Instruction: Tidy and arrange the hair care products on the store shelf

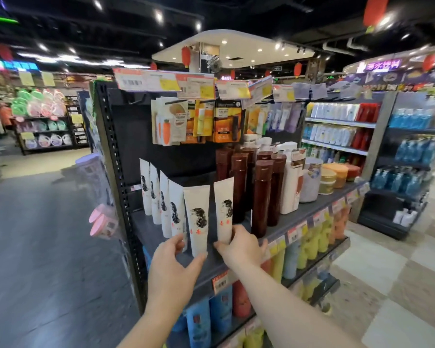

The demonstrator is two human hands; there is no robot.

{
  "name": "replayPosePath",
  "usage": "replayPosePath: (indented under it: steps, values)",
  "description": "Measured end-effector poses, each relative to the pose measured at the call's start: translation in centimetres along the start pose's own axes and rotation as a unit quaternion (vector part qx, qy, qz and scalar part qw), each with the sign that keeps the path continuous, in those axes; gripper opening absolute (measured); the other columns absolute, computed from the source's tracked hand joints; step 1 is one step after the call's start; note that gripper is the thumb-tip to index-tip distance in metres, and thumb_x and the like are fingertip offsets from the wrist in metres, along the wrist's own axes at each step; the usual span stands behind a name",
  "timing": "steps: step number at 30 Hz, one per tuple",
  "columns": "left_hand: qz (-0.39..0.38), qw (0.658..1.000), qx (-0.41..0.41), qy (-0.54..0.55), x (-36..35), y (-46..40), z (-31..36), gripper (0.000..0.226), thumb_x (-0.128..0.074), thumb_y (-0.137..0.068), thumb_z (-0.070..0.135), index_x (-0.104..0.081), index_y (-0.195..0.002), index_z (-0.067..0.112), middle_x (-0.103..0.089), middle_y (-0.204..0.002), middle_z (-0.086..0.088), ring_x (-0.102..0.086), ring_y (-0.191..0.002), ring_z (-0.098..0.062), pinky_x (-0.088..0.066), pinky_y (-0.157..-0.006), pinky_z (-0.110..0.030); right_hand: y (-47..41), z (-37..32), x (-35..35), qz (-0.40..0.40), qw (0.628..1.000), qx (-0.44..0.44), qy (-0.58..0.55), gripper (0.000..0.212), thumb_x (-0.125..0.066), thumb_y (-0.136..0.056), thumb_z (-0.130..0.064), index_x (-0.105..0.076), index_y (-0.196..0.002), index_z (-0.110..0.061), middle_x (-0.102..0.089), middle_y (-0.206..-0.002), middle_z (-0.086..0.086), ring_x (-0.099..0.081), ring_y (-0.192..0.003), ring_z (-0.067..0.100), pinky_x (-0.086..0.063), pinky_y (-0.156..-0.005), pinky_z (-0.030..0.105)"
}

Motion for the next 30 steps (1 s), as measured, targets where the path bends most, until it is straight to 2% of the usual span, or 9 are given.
replayPosePath:
  steps: [3,8,12,16,18,19,21,24,30]
  values:
    - [-0.028,0.998,-0.043,0.024,-2.2,-0.3,2.4,0.056,-0.078,-0.076,0.034,-0.051,-0.125,0.027,-0.050,-0.103,0.020,-0.051,-0.103,-0.002,-0.039,-0.087,-0.019,0.5,1.2,1.3,0.006,0.997,0.011,-0.071,0.055,-0.066,-0.079,-0.047,-0.048,-0.129,-0.031,-0.062,-0.123,-0.010,-0.049,-0.125,0.016,-0.006,-0.116,0.044]
    - [-0.091,0.992,-0.065,0.063,-7.6,-0.5,5.0,0.054,-0.076,-0.078,0.034,-0.052,-0.126,0.026,-0.050,-0.104,0.022,-0.052,-0.105,0.001,-0.038,-0.085,-0.011,-1.3,6.2,4.9,0.120,0.985,-0.015,-0.121,0.043,-0.068,-0.080,-0.037,-0.054,-0.120,-0.027,-0.063,-0.113,-0.009,-0.055,-0.115,0.018,-0.030,-0.110,0.046]
    - [-0.100,0.992,-0.053,0.063,-10.6,-0.8,5.3,0.051,-0.074,-0.079,0.036,-0.052,-0.124,0.028,-0.051,-0.107,0.022,-0.051,-0.107,0.004,-0.038,-0.089,-0.014,-3.3,8.0,6.0,0.098,0.993,-0.020,-0.063,0.045,-0.066,-0.081,-0.039,-0.051,-0.122,-0.030,-0.061,-0.115,-0.009,-0.054,-0.117,0.018,-0.027,-0.111,0.048]
    - [-0.098,0.992,-0.022,0.073,-13.3,-1.5,6.4,0.035,-0.071,-0.085,0.024,-0.048,-0.104,0.044,-0.043,-0.094,0.035,-0.046,-0.093,0.023,-0.033,-0.078,0.001,-5.7,9.2,6.7,0.085,0.995,0.019,-0.044,0.046,-0.065,-0.081,-0.039,-0.051,-0.124,-0.032,-0.063,-0.118,-0.009,-0.053,-0.119,0.018,-0.026,-0.110,0.046]
    - [-0.080,0.994,-0.002,0.068,-14.6,-2.0,6.8,0.048,-0.071,-0.085,0.023,-0.044,-0.119,0.043,-0.044,-0.109,0.034,-0.046,-0.107,0.015,-0.034,-0.093,-0.007,-6.9,9.6,7.3,0.070,0.996,0.035,-0.047,0.044,-0.064,-0.082,-0.038,-0.051,-0.123,-0.031,-0.063,-0.118,-0.008,-0.052,-0.120,0.018,-0.023,-0.112,0.046]
    - [-0.070,0.996,0.015,0.061,-15.3,-2.5,6.8,0.061,-0.072,-0.084,0.025,-0.040,-0.135,0.032,-0.047,-0.121,0.024,-0.045,-0.120,0.003,-0.035,-0.102,-0.017,-7.5,9.8,7.6,0.060,0.996,0.043,-0.045,0.043,-0.063,-0.083,-0.037,-0.051,-0.123,-0.031,-0.063,-0.118,-0.008,-0.051,-0.121,0.019,-0.023,-0.113,0.047]
    - [-0.047,0.996,0.053,0.047,-16.8,-3.3,6.9,0.083,-0.075,-0.081,0.028,-0.026,-0.148,0.019,-0.047,-0.138,0.004,-0.042,-0.131,-0.013,-0.035,-0.109,-0.030,-8.7,10.5,8.1,0.037,0.997,0.058,-0.045,0.043,-0.064,-0.084,-0.036,-0.050,-0.124,-0.032,-0.063,-0.117,-0.007,-0.051,-0.121,0.021,-0.023,-0.113,0.047]
    - [-0.005,0.996,0.087,0.015,-18.6,-4.2,7.2,0.089,-0.080,-0.074,0.033,-0.028,-0.145,0.019,-0.048,-0.136,-0.003,-0.048,-0.125,-0.017,-0.041,-0.104,-0.033,-10.6,11.4,8.6,0.015,0.995,0.084,-0.046,0.047,-0.064,-0.083,-0.038,-0.046,-0.127,-0.032,-0.063,-0.117,-0.006,-0.052,-0.120,0.022,-0.025,-0.112,0.047]
    - [0.047,0.991,0.119,-0.030,-19.1,-5.3,6.7,0.074,-0.079,-0.076,0.024,-0.035,-0.134,0.013,-0.061,-0.123,-0.004,-0.059,-0.111,-0.020,-0.047,-0.091,-0.030,-12.9,11.7,8.0,-0.043,0.989,0.136,-0.031,0.063,-0.064,-0.081,-0.047,-0.038,-0.135,-0.029,-0.059,-0.128,-0.004,-0.051,-0.122,0.022,-0.026,-0.111,0.044]
Point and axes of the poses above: each hand's wrist, its own y-axis away from the middle knuckle, its own x-axis out of the back of the hand, z = x × y, the point moved 3 cm from there along -y, towards the middle knuckle
